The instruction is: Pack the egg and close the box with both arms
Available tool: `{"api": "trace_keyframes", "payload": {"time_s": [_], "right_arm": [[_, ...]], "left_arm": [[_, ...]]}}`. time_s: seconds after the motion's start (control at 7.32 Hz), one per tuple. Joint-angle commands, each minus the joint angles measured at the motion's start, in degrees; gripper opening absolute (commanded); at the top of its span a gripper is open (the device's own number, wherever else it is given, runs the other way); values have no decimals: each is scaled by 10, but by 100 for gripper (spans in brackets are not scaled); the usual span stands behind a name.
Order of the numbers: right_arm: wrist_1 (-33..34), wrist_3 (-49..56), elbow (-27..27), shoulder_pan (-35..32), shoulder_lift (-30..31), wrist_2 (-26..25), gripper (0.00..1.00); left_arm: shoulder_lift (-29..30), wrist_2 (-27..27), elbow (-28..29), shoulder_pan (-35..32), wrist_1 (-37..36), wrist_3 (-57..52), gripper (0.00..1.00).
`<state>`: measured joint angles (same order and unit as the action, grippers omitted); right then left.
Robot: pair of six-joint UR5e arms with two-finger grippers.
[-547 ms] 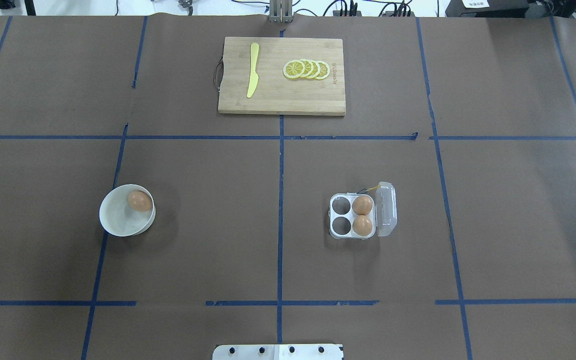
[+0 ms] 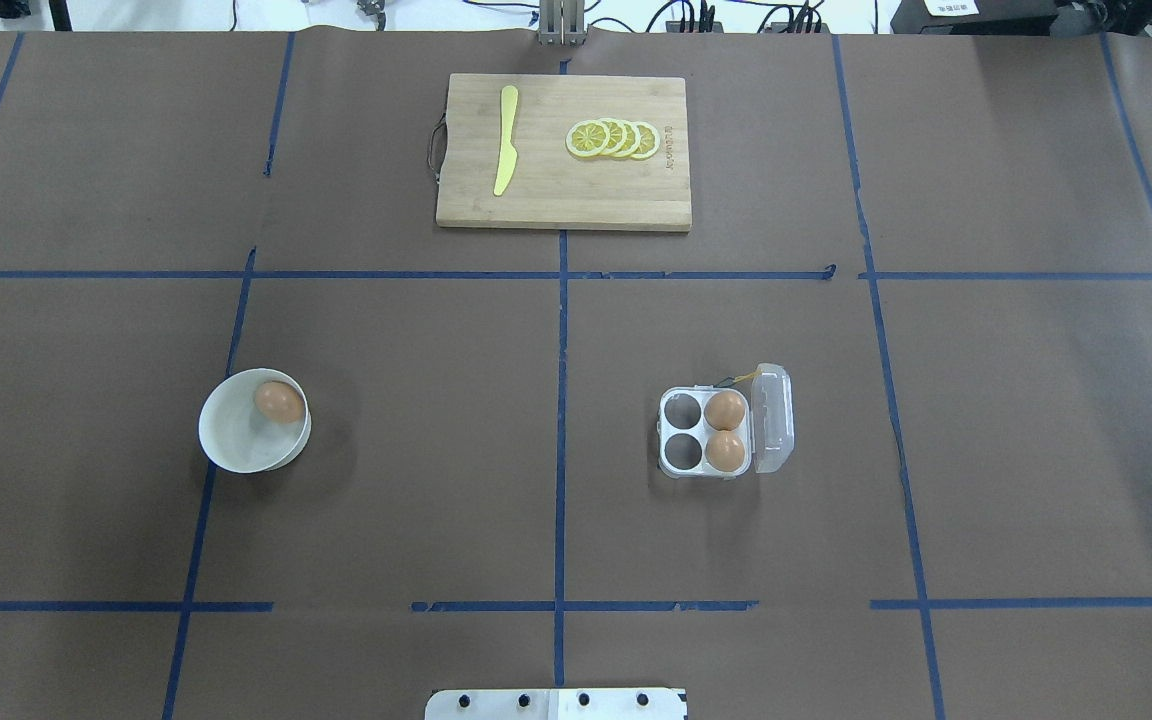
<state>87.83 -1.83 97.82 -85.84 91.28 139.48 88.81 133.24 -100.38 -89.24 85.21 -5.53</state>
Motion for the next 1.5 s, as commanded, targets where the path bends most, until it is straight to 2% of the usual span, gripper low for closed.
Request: {"api": "trace_keyframes", "payload": {"time_s": [0.0, 0.41, 0.55, 0.96, 1.09, 1.23, 1.37], "right_arm": [[-6, 1, 1, 1, 3, -2, 100], [-6, 4, -12, 3, 3, -3, 100], [-6, 5, -13, 8, 3, -3, 100], [-6, 4, -8, 23, -1, -1, 100], [-6, 3, -9, 26, -1, -1, 100], [-6, 2, -10, 30, -2, -1, 100], [-8, 5, -7, 33, -2, -1, 100]], "left_arm": [[-2, 3, 3, 0, -1, 3, 100], [-1, 5, 0, 0, 4, 0, 100], [0, 23, 4, 0, 8, -4, 100], [-8, 29, -4, 4, 46, -2, 100], [-9, 86, 2, 21, 69, 1, 100], [-8, 106, -3, 54, 76, 3, 100], [-7, 106, -10, 80, 88, 74, 100]]}}
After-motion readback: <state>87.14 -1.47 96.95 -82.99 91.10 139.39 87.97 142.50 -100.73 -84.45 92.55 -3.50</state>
